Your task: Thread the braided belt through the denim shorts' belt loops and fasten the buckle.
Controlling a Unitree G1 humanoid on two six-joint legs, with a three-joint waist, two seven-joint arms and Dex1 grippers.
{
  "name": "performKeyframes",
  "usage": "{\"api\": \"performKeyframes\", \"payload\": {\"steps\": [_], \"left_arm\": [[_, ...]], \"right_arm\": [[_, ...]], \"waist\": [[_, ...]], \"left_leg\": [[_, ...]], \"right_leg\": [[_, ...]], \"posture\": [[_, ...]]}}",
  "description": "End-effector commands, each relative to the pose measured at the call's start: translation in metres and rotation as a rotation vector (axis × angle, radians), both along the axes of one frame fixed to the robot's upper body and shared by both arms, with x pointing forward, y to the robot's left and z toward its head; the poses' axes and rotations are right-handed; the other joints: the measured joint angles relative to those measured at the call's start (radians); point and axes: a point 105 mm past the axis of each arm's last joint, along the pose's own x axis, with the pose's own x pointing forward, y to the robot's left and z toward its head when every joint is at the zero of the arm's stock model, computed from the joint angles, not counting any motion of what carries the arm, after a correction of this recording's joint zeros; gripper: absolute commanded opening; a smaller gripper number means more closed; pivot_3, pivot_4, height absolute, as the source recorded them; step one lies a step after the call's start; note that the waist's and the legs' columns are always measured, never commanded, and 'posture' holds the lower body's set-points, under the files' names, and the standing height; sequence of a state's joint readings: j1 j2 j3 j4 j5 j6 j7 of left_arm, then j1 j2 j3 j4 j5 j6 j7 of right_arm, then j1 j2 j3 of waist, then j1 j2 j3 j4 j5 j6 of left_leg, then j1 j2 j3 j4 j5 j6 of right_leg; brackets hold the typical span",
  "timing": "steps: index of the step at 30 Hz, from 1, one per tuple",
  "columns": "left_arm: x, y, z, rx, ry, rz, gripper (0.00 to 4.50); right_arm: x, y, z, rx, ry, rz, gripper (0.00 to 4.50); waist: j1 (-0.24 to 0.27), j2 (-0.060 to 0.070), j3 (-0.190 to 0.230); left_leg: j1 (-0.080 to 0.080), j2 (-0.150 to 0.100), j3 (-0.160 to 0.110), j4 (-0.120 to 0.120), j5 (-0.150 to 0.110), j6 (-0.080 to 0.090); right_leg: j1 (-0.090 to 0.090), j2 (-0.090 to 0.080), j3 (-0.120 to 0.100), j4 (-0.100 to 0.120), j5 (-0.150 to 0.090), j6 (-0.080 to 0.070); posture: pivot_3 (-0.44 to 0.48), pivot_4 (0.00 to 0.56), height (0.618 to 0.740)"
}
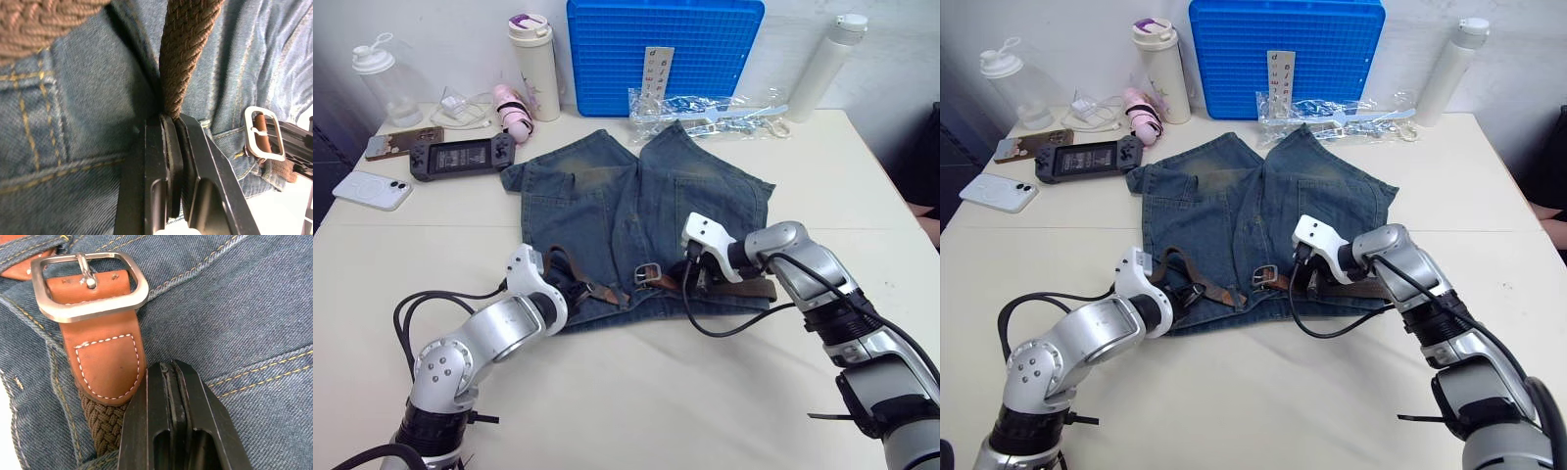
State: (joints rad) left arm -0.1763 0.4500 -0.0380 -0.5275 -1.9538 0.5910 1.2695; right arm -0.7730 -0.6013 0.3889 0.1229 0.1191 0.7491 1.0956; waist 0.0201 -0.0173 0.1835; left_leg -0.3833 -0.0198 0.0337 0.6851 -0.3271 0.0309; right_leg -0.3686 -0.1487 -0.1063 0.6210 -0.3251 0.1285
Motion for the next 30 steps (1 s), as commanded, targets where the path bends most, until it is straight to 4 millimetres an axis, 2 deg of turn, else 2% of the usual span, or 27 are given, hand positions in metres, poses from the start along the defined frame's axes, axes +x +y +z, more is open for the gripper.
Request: {"api": "performKeyframes", "payload": {"steps": [1, 6, 13, 17, 20, 23, 25, 27, 30], "left_arm": [[-0.005, -0.001, -0.001, -0.053, 0.061, 0.074, 0.0], [-0.003, -0.023, 0.0, -0.191, 0.115, 0.096, 0.0], [-0.005, -0.019, 0.002, -0.262, 0.16, 0.212, 0.0], [-0.013, -0.039, 0.016, -0.292, 0.106, 0.089, 0.0], [-0.017, -0.03, 0.013, -0.206, 0.063, 0.054, 0.0], [-0.02, -0.012, 0.008, -0.063, -0.004, 0.006, 0.0], [-0.02, 0.0, 0.006, 0.062, -0.066, -0.092, 0.0], [-0.021, 0.005, 0.006, 0.083, -0.106, -0.153, 0.0], [-0.032, 0.015, 0.006, 0.153, -0.177, -0.404, 0.0]], "right_arm": [[-0.002, 0.006, -0.012, -0.032, 0.028, -0.005, 0.05], [-0.003, 0.012, -0.01, -0.02, 0.028, -0.008, 0.05], [-0.003, 0.013, -0.01, -0.025, 0.03, -0.001, 0.05], [-0.001, 0.015, -0.008, -0.022, 0.019, 0.006, 0.05], [0.0, 0.018, -0.008, -0.015, 0.01, 0.014, 0.05], [0.0, 0.022, -0.007, -0.002, 0.0, 0.024, 0.05], [0.001, 0.024, -0.006, 0.005, -0.008, 0.028, 0.05], [0.001, 0.026, -0.005, 0.015, -0.016, 0.028, 0.05], [0.0, 0.028, -0.001, 0.037, -0.027, 0.024, 0.05]], "waist": [[0.0, 0.0, 0.0], [0.003, 0.0, 0.0], [0.003, 0.0, 0.0], [0.002, 0.0, 0.0], [0.0, 0.0, 0.0], [-0.007, 0.001, 0.0], [-0.012, 0.001, 0.0], [-0.017, 0.003, 0.001], [-0.025, 0.004, 0.001]], "left_leg": [[0.0, 0.001, 0.0, 0.0, 0.0, 0.0], [0.011, 0.001, 0.0, -0.002, -0.001, -0.002], [0.012, 0.001, 0.0, -0.002, -0.002, -0.003], [0.012, 0.002, 0.0, -0.002, -0.002, -0.003], [0.012, 0.002, 0.0, -0.002, -0.002, -0.003], [0.012, 0.003, 0.0, -0.003, -0.003, -0.005], [0.012, 0.005, 0.0, -0.003, -0.003, -0.006], [0.012, 0.007, -0.001, -0.003, -0.004, -0.007], [0.012, 0.009, -0.001, -0.004, -0.005, -0.009]], "right_leg": [[0.001, 0.0, 0.0, -0.001, 0.0, 0.0], [0.012, 0.001, 0.0, -0.006, -0.001, -0.001], [0.013, 0.001, 0.0, -0.01, -0.001, -0.001], [0.013, 0.002, 0.0, -0.01, -0.001, -0.001], [0.013, 0.002, 0.0, -0.01, -0.001, -0.001], [0.011, 0.004, 0.0, -0.01, -0.001, -0.002], [0.01, 0.005, 0.0, -0.009, -0.002, -0.004], [0.01, 0.008, 0.0, -0.009, -0.003, -0.005], [0.01, 0.011, 0.0, -0.008, -0.003, -0.006]], "posture": [[0.0, 0.15, 0.689], [0.0, 0.15, 0.689], [0.0, 0.15, 0.689], [0.0, 0.15, 0.689], [0.0, 0.15, 0.689], [0.0, 0.15, 0.689], [0.0, 0.15, 0.689], [0.0, 0.15, 0.689], [0.0, 0.15, 0.689]]}}
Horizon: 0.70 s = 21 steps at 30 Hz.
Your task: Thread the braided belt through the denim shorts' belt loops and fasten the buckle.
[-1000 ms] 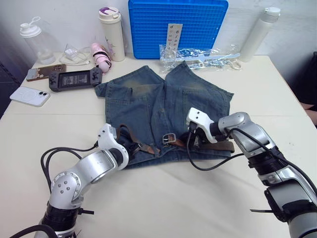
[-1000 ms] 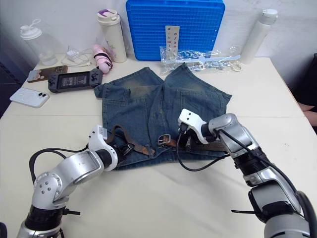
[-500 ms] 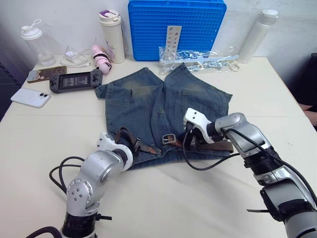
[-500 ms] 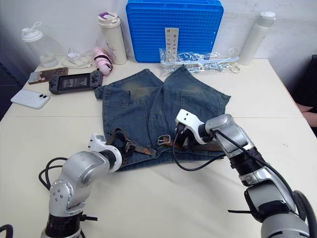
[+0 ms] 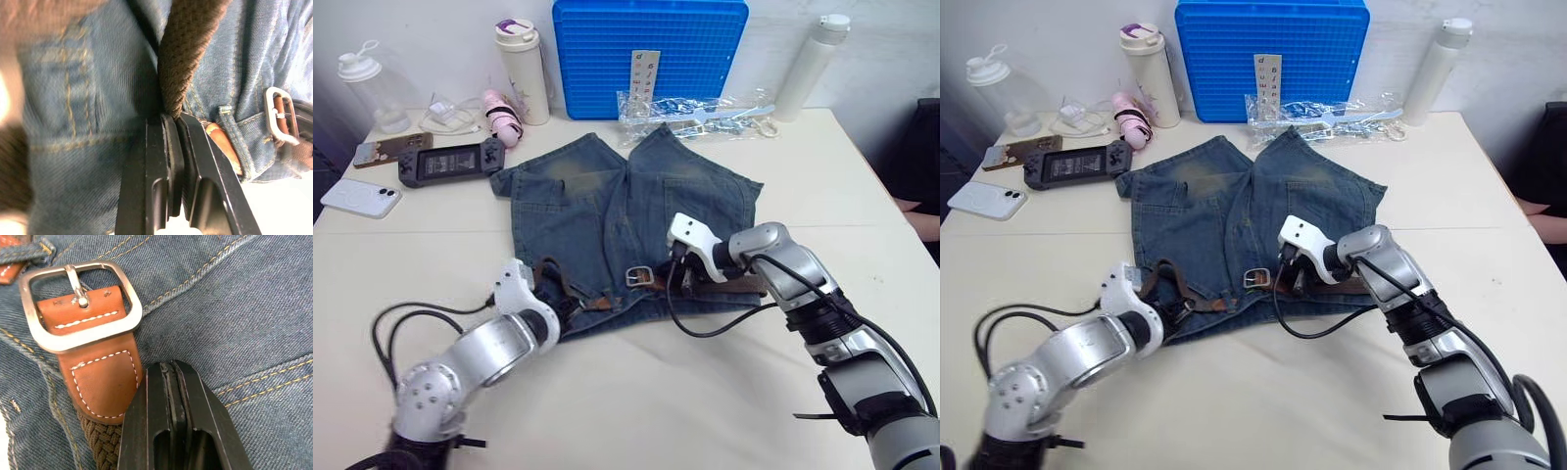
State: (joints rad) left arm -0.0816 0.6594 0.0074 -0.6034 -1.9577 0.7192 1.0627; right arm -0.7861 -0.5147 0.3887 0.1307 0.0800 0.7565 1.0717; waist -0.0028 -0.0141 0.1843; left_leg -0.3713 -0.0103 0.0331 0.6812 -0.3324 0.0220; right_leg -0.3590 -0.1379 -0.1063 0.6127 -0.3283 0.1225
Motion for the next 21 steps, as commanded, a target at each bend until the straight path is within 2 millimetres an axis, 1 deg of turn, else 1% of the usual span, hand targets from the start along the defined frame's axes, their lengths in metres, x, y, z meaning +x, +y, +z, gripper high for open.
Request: {"api": "performKeyframes", "payload": {"steps": [1, 2, 3, 5, 6, 8, 9, 10, 12, 13, 15, 16, 17, 21], "left_arm": [[-0.016, 0.003, 0.003, 0.031, -0.051, -0.301, 0.0], [-0.017, 0.006, 0.004, 0.033, -0.048, -0.335, 0.0], [-0.018, 0.01, 0.008, 0.028, -0.052, -0.402, 0.0], [-0.015, 0.019, 0.016, 0.04, -0.05, -0.47, 0.0], [-0.007, 0.021, 0.021, 0.006, -0.076, -0.439, 0.0], [0.004, 0.02, 0.028, -0.087, -0.12, -0.404, 0.77], [0.006, 0.018, 0.03, -0.119, -0.132, -0.402, 1.05], [0.008, 0.017, 0.032, -0.148, -0.149, -0.385, 1.55], [0.012, 0.017, 0.034, -0.176, -0.163, -0.36, 2.33], [0.013, 0.019, 0.035, -0.183, -0.166, -0.343, 2.85], [0.014, 0.024, 0.035, -0.175, -0.162, -0.339, 3.72], [0.016, 0.027, 0.037, -0.181, -0.172, -0.326, 4.34], [0.017, 0.028, 0.039, -0.187, -0.179, -0.318, 4.44], [0.027, 0.039, 0.036, -0.171, -0.159, -0.212, 4.44]], "right_arm": [[-0.001, 0.006, 0.0, 0.015, -0.011, 0.004, 0.05], [-0.001, 0.006, 0.0, 0.016, -0.012, 0.004, 0.05], [-0.002, 0.006, 0.0, 0.021, -0.014, 0.001, 0.05], [-0.002, 0.007, 0.001, 0.027, -0.018, -0.003, 0.05], [-0.003, 0.007, 0.001, 0.029, -0.019, -0.005, 0.05], [-0.003, 0.006, 0.001, 0.032, -0.023, -0.009, 0.0], [-0.003, 0.006, 0.001, 0.033, -0.024, -0.011, 0.0], [-0.003, 0.005, 0.002, 0.034, -0.026, -0.012, 0.0], [-0.004, 0.005, 0.002, 0.034, -0.03, -0.013, 0.0], [-0.004, 0.004, 0.002, 0.034, -0.032, -0.014, 0.0], [-0.004, 0.004, 0.003, 0.034, -0.034, -0.011, 0.0], [-0.005, 0.004, 0.004, 0.034, -0.035, -0.009, 0.0], [-0.005, 0.004, 0.004, 0.035, -0.035, -0.008, 0.0], [-0.005, 0.006, 0.006, 0.037, -0.04, -0.002, 0.0]], "waist": [[-0.002, 0.002, 0.001], [-0.001, 0.002, 0.001], [-0.001, 0.003, 0.001], [-0.002, 0.003, 0.002], [-0.002, 0.004, 0.002], [0.0, 0.009, 0.003], [0.0, 0.009, 0.003], [-0.001, 0.009, 0.003], [-0.001, 0.009, 0.003], [-0.001, 0.009, 0.003], [-0.001, 0.009, 0.003], [0.0, 0.009, 0.003], [0.0, 0.009, 0.003], [0.001, 0.009, 0.003]], "left_leg": [[0.0, 0.002, 0.001, 0.0, -0.001, -0.001], [0.0, 0.003, 0.001, -0.001, -0.001, -0.002], [0.0, 0.004, 0.001, -0.001, -0.001, -0.003], [0.0, 0.006, 0.001, -0.001, -0.002, -0.004], [0.0, 0.007, 0.001, -0.001, -0.003, -0.006], [0.0, 0.007, 0.001, -0.001, -0.003, -0.006], [0.0, 0.007, 0.001, -0.001, -0.003, -0.006], [0.0, 0.007, 0.002, -0.001, -0.003, -0.006], [0.0, 0.008, 0.002, -0.001, -0.004, -0.006], [0.0, 0.008, 0.002, -0.001, -0.004, -0.006], [-0.001, 0.008, 0.002, -0.001, -0.004, -0.006], [-0.001, 0.008, 0.002, -0.001, -0.004, -0.006], [-0.001, 0.008, 0.002, -0.001, -0.004, -0.006], [-0.001, 0.008, 0.002, -0.001, -0.004, -0.006]], "right_leg": [[0.0, 0.004, 0.0, 0.001, 0.0, -0.001], [-0.002, 0.004, -0.001, 0.001, -0.001, -0.002], [-0.002, 0.005, -0.001, 0.002, -0.002, -0.003], [-0.003, 0.006, 0.0, 0.003, -0.003, -0.005], [-0.003, 0.006, 0.0, 0.004, -0.003, -0.006], [-0.004, 0.006, 0.0, 0.006, -0.004, -0.007], [-0.005, 0.006, 0.0, 0.007, -0.004, -0.007], [-0.005, 0.005, 0.0, 0.007, -0.004, -0.007], [-0.006, 0.005, 0.001, 0.007, -0.004, -0.007], [-0.006, 0.005, 0.001, 0.007, -0.004, -0.007], [-0.007, 0.005, 0.001, 0.008, -0.004, -0.008], [-0.007, 0.004, 0.002, 0.008, -0.004, -0.008], [-0.007, 0.005, 0.002, 0.008, -0.004, -0.008], [-0.008, 0.004, 0.002, 0.009, -0.004, -0.008]], "posture": [[0.0, 0.15, 0.689], [0.0, 0.15, 0.689], [0.0, 0.15, 0.689], [0.0, 0.15, 0.689], [0.0, 0.15, 0.689], [0.0, 0.15, 0.689], [0.0, 0.15, 0.689], [0.0, 0.15, 0.689], [0.0, 0.15, 0.689], [0.0, 0.15, 0.689], [0.0, 0.15, 0.689], [0.0, 0.15, 0.689], [0.0, 0.15, 0.689], [0.0, 0.15, 0.689]]}}
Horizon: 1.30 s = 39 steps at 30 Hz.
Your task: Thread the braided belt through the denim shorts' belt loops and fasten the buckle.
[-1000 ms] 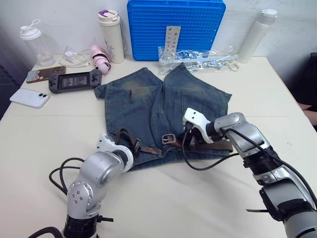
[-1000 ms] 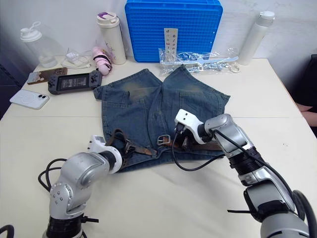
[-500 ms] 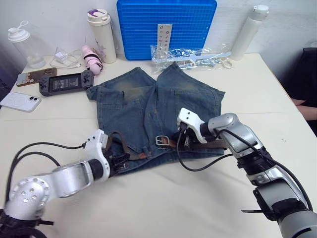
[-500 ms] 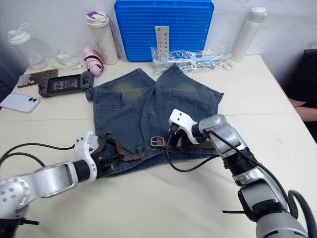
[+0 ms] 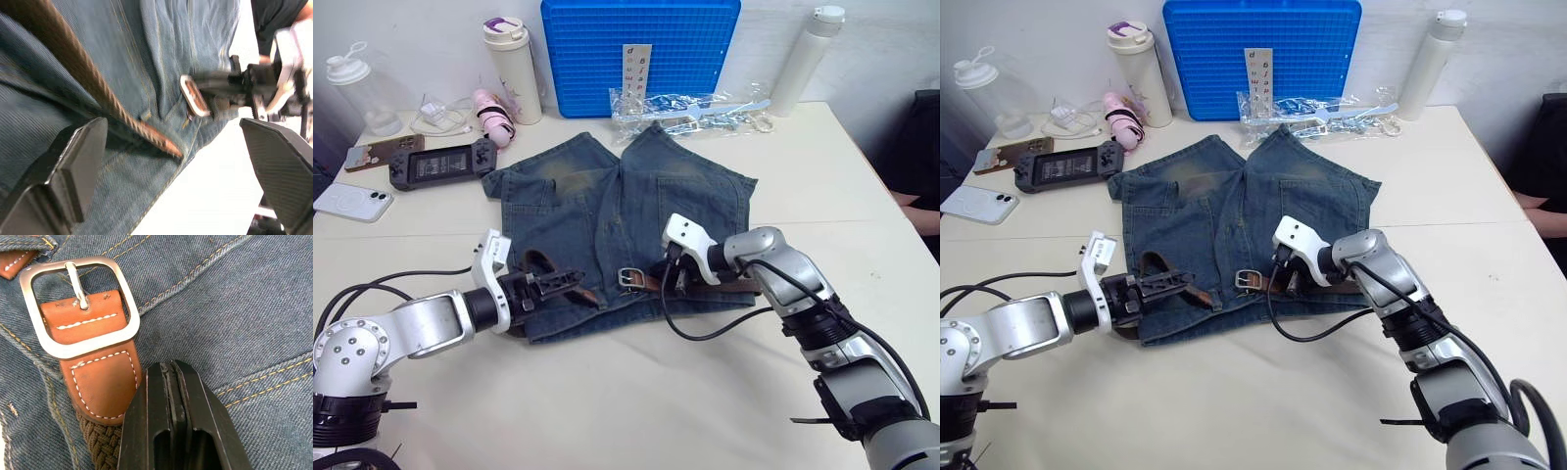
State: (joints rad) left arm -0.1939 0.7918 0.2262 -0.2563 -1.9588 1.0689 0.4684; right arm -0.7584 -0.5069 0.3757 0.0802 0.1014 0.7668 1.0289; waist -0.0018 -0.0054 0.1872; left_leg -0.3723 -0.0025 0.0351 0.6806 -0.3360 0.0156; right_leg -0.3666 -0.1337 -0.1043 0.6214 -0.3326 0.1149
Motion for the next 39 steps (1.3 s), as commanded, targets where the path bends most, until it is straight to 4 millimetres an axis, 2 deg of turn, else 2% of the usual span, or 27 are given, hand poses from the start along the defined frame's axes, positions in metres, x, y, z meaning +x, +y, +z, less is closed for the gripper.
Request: {"api": "performKeyframes", "payload": {"steps": [1, 6, 11, 18, 19, 20, 27, 28, 30, 33, 37, 39], "left_arm": [[0.008, 0.006, 0.004, -0.017, -0.003, 0.093, 4.44], [0.026, -0.001, 0.005, -0.066, 0.035, 0.218, 4.44], [0.036, -0.009, 0.0, -0.06, 0.1, 0.252, 4.44], [0.039, -0.002, -0.011, 0.01, 0.165, 0.266, 4.44], [0.039, -0.002, -0.012, 0.01, 0.169, 0.266, 3.9], [0.04, -0.001, -0.012, 0.005, 0.175, 0.274, 3.66], [0.038, 0.006, -0.014, 0.016, 0.182, 0.309, 0.31], [0.037, 0.008, -0.014, 0.018, 0.179, 0.315, 0.15], [0.035, 0.011, -0.012, 0.018, 0.167, 0.327, 0.15], [0.034, 0.028, -0.003, 0.023, 0.135, 0.386, 0.15], [0.036, 0.066, 0.021, -0.05, 0.062, 0.503, 0.15], [0.043, 0.071, 0.04, -0.175, 0.015, 0.577, 0.15]], "right_arm": [[-0.002, 0.001, 0.005, 0.008, -0.02, 0.007, 0.0], [-0.001, 0.003, 0.009, 0.015, -0.03, 0.006, 0.0], [-0.002, 0.001, 0.01, 0.018, -0.038, -0.007, 0.0], [-0.003, -0.001, 0.013, 0.024, -0.054, -0.029, 0.0], [-0.003, -0.001, 0.013, 0.024, -0.056, -0.032, 0.0], [-0.003, -0.001, 0.013, 0.025, -0.058, -0.034, 0.0], [-0.003, -0.003, 0.013, 0.025, -0.065, -0.044, 0.0], [-0.002, -0.003, 0.013, 0.025, -0.067, -0.045, 0.0], [-0.001, -0.003, 0.014, 0.025, -0.071, -0.047, 0.0], [0.0, -0.002, 0.014, 0.024, -0.075, -0.047, 0.0], [0.001, -0.004, 0.011, 0.021, -0.076, -0.048, 0.0], [0.002, -0.003, 0.011, 0.026, -0.082, -0.047, 0.0]], "waist": [[0.0, 0.0, 0.0], [0.002, 0.0, 0.0], [0.004, -0.001, 0.0], [0.003, -0.001, 0.0], [0.003, -0.001, 0.0], [0.003, -0.001, 0.0], [0.004, -0.001, 0.0], [0.004, -0.001, 0.0], [0.004, -0.001, 0.0], [0.004, -0.001, 0.0], [0.004, -0.001, 0.0], [0.002, -0.001, 0.0]], "left_leg": [[0.0, 0.0, 0.0, 0.0, 0.0, 0.0], [0.0, 0.0, 0.0, 0.001, 0.0, 0.0], [0.0, 0.0, 0.0, 0.001, 0.0, 0.0], [-0.001, -0.001, 0.0, 0.001, 0.0, 0.0], [0.0, -0.001, 0.0, 0.001, 0.0, 0.0], [0.0, -0.001, 0.0, 0.001, 0.0, 0.0], [-0.001, -0.001, 0.0, 0.001, 0.0, 0.0], [-0.001, -0.001, 0.0, 0.001, 0.0, 0.0], [-0.001, -0.001, 0.0, 0.001, 0.0, 0.0], [-0.001, -0.001, 0.0, 0.001, 0.0, 0.0], [-0.001, -0.001, 0.0, 0.001, 0.0, 0.0], [-0.001, -0.001, 0.0, 0.001, 0.0, 0.0]], "right_leg": [[0.0, 0.0, 0.0, 0.0, 0.0, 0.0], [0.0, 0.0, 0.0, 0.0, 0.0, 0.0], [0.0, 0.0, 0.0, 0.001, 0.0, 0.0], [-0.001, 0.001, 0.0, 0.001, 0.0, 0.0], [-0.001, 0.001, 0.0, 0.001, 0.0, 0.0], [-0.001, 0.002, 0.0, 0.001, 0.0, 0.0], [-0.001, 0.002, 0.0, 0.001, 0.0, 0.0], [-0.001, 0.002, 0.0, 0.001, 0.0, 0.0], [-0.001, 0.002, 0.0, 0.001, 0.0, 0.0], [-0.001, 0.002, 0.0, 0.001, 0.0, 0.0], [-0.001, 0.002, 0.0, 0.001, 0.0, 0.0], [-0.001, 0.002, 0.0, 0.001, 0.0, 0.0]], "posture": [[0.0, 0.15, 0.689], [0.0, 0.15, 0.689], [0.0, 0.15, 0.689], [0.0, 0.15, 0.689], [0.0, 0.15, 0.689], [0.0, 0.15, 0.689], [0.0, 0.15, 0.689], [0.0, 0.15, 0.689], [0.0, 0.15, 0.689], [0.0, 0.15, 0.689], [0.0, 0.15, 0.689], [0.0, 0.15, 0.689]]}}
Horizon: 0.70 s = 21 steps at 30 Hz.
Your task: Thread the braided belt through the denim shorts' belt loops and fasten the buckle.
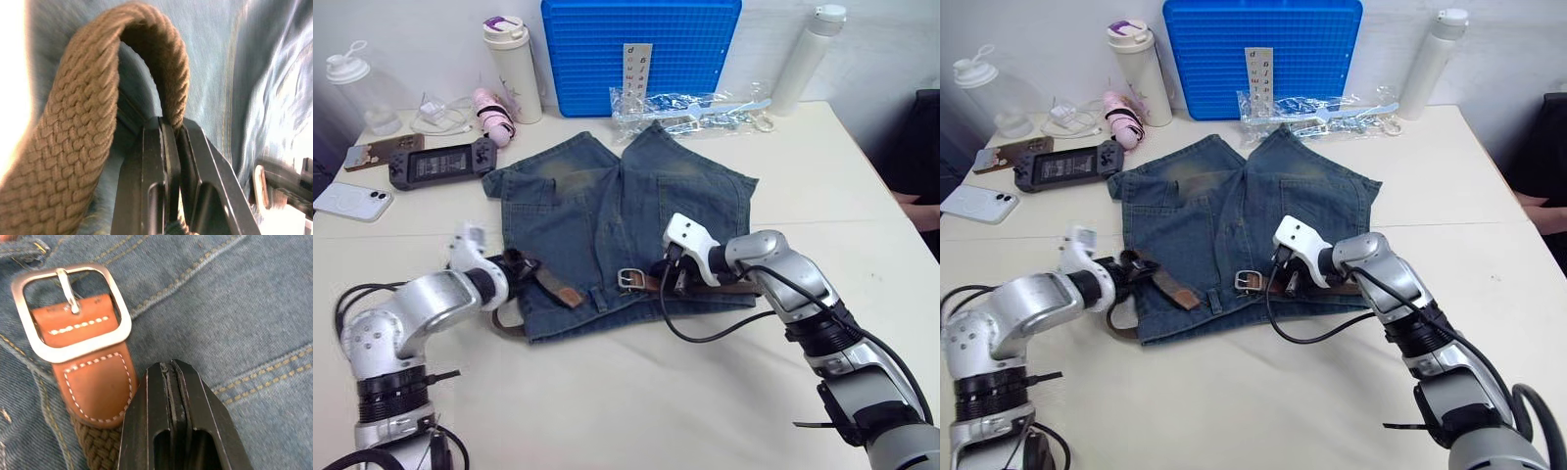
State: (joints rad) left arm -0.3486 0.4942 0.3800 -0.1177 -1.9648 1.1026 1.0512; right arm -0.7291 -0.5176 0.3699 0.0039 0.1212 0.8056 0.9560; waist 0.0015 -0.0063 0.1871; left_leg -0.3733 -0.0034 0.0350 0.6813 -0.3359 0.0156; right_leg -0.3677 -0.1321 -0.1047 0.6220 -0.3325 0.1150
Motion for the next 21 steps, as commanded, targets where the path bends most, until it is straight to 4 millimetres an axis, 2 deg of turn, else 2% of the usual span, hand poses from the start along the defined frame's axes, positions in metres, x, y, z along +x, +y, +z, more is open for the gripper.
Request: {"api": "performKeyframes", "payload": {"steps": [1, 4, 7, 9, 10, 13, 15, 18, 21], "left_arm": [[0.012, 0.043, 0.071, -0.235, -0.253, 0.271, 0.15], [0.014, 0.011, 0.1, -0.45, -0.367, 0.261, 0.15], [0.012, -0.012, 0.109, -0.572, -0.397, 0.226, 0.15], [0.011, -0.022, 0.112, -0.642, -0.381, 0.225, 0.15], [0.01, -0.028, 0.113, -0.677, -0.373, 0.226, 0.0], [0.009, -0.037, 0.116, -0.759, -0.366, 0.223, 0.0], [0.013, -0.038, 0.12, -0.812, -0.368, 0.227, 0.0], [0.019, -0.039, 0.121, -0.863, -0.355, 0.235, 0.0], [0.024, -0.044, 0.117, -0.876, -0.318, 0.232, 0.0]], "right_arm": [[0.004, -0.003, 0.01, 0.026, -0.053, -0.004, 0.0], [0.005, 0.004, 0.026, 0.07, -0.179, 0.06, 0.0], [-0.003, 0.013, 0.062, 0.185, -0.355, 0.145, 0.0], [-0.005, 0.011, 0.076, 0.185, -0.467, 0.163, 0.0], [-0.007, 0.01, 0.081, 0.186, -0.512, 0.183, 0.66], [-0.012, 0.004, 0.099, 0.178, -0.662, 0.205, 1.79], [-0.013, -0.008, 0.116, 0.048, -0.891, 0.214, 2.61], [-0.019, -0.014, 0.127, -0.039, -1.084, 0.248, 3.88], [-0.028, -0.008, 0.131, -0.093, -1.241, 0.283, 3.88]], "waist": [[-0.002, 0.0, 0.0], [-0.001, 0.0, 0.0], [0.022, -0.002, 0.001], [0.025, -0.006, 0.003], [0.025, -0.007, 0.003], [0.025, -0.007, 0.003], [0.025, -0.007, 0.004], [0.028, -0.008, 0.004], [0.029, -0.008, 0.004]], "left_leg": [[0.0, 0.0, 0.0, 0.0, 0.0, 0.0], [0.0, 0.0, 0.0, 0.0, 0.0, 0.0], [-0.001, -0.001, -0.001, 0.001, 0.0, 0.0], [-0.002, -0.002, -0.003, 0.003, 0.0, 0.0], [-0.002, -0.002, -0.001, 0.001, 0.0, 0.0], [-0.002, -0.001, -0.001, 0.0, 0.0, 0.001], [-0.002, -0.001, -0.001, 0.0, 0.0, 0.001], [-0.002, -0.001, 0.0, 0.001, 0.001, 0.001], [-0.001, -0.001, 0.0, 0.001, 0.001, 0.002]], "right_leg": [[0.0, 0.0, 0.0, 0.0, 0.0, 0.0], [-0.001, 0.0, 0.0, 0.0, 0.0, 0.0], [0.0, -0.001, -0.001, -0.001, 0.0, 0.0], [0.005, -0.001, -0.001, -0.006, 0.002, 0.004], [0.005, 0.0, -0.002, -0.009, 0.003, 0.005], [0.005, 0.001, -0.004, -0.011, 0.003, 0.005], [0.005, 0.001, -0.004, -0.011, 0.003, 0.005], [0.006, 0.001, -0.005, -0.011, 0.003, 0.005], [0.007, 0.001, -0.005, -0.011, 0.003, 0.006]], "posture": [[0.0, 0.15, 0.689], [0.0, 0.15, 0.689], [0.0, 0.15, 0.689], [0.0, 0.15, 0.689], [0.0, 0.15, 0.689], [0.0, 0.15, 0.689], [0.0, 0.15, 0.689], [0.0, 0.15, 0.689], [0.0, 0.15, 0.689]]}}
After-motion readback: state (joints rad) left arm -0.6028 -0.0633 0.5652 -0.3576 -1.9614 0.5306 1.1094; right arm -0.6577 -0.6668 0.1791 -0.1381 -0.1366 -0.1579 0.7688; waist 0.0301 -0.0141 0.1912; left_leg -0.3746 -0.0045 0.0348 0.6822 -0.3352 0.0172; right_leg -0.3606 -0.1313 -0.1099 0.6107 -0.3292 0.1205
